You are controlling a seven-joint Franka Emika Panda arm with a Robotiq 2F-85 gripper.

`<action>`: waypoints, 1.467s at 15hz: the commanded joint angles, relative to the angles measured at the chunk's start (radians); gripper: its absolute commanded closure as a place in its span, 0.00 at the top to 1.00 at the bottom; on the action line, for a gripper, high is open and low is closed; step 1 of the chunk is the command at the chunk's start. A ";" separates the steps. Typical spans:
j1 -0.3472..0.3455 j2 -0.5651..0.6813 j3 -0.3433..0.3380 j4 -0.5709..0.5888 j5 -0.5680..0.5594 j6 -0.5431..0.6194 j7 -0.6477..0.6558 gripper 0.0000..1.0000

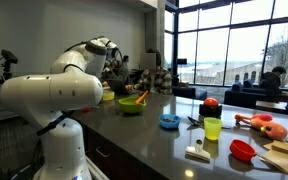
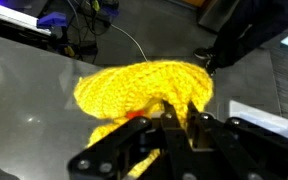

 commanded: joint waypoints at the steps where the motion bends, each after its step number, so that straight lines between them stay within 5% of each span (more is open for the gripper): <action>1: -0.029 0.017 -0.019 0.007 0.009 0.126 0.127 0.03; 5: -0.049 -0.001 -0.053 0.032 -0.028 0.205 0.218 0.03; 6: 0.027 0.019 -0.064 -0.103 -0.042 0.185 0.108 0.14; 10: 0.025 0.017 -0.068 -0.100 -0.044 0.191 0.142 0.14; 11: 0.040 0.018 -0.080 -0.080 -0.058 0.188 0.137 0.03; 12: 0.054 0.011 -0.090 -0.079 -0.071 0.180 0.129 0.03; 13: 0.005 -0.022 -0.077 0.018 -0.065 0.184 0.176 0.03; 15: 0.012 -0.054 -0.108 0.022 -0.118 0.191 0.194 0.03; 16: 0.081 -0.054 -0.153 -0.091 -0.179 0.194 0.151 0.03; 17: 0.013 -0.084 -0.142 0.010 -0.185 0.202 0.206 0.03; 21: -0.017 -0.128 -0.179 -0.012 -0.273 0.220 0.257 0.03; 22: 0.031 -0.128 -0.209 -0.109 -0.302 0.222 0.223 0.03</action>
